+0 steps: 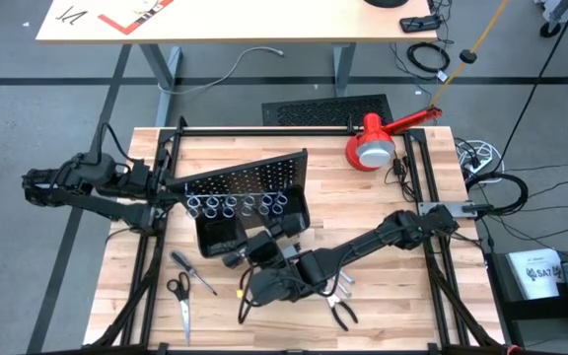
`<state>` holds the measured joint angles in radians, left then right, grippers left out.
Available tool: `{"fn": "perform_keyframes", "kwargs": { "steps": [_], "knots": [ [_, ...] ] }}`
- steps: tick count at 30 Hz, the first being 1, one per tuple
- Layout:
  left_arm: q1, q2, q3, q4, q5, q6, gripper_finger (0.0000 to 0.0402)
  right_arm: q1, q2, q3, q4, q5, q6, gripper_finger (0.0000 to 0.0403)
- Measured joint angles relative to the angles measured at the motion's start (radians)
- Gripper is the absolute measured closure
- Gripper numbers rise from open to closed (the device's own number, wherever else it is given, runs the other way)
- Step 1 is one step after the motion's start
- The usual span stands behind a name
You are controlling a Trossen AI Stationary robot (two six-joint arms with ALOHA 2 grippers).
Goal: Hang tools onto peg board
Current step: Assemble the tool holder on the pegboard
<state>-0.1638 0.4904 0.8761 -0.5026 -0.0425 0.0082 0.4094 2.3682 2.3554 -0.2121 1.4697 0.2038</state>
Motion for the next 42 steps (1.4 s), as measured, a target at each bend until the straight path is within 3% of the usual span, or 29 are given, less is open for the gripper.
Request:
{"fn": "perform_keyframes", "kwargs": {
  "steps": [8, 17, 23, 32, 42],
  "knots": [
    [0.0, 0.0, 0.0, 0.0, 0.0, 0.0, 0.0337, -0.005, 0.0, 0.0, 0.015, 0.015, -0.091, 0.0263],
    [0.0, 0.0, 0.0, -0.001, 0.0, -0.001, 0.0337, -0.002, 0.0, 0.0, 0.014, 0.035, -0.26, 0.039],
    [0.0, 0.0, 0.0, -0.002, 0.0, 0.0, 0.0337, -0.003, 0.0, 0.001, 0.028, 0.032, -0.413, 0.0399],
    [0.0, -0.001, 0.001, -0.02, 0.004, 0.001, 0.0337, -0.002, 0.002, -0.001, 0.237, 0.046, -0.933, 0.0401],
    [0.0, -0.003, 0.004, -0.045, 0.013, -0.002, 0.0337, -0.001, -0.002, -0.002, 0.231, -0.018, -1.11, 0.0402]
  ]
}}
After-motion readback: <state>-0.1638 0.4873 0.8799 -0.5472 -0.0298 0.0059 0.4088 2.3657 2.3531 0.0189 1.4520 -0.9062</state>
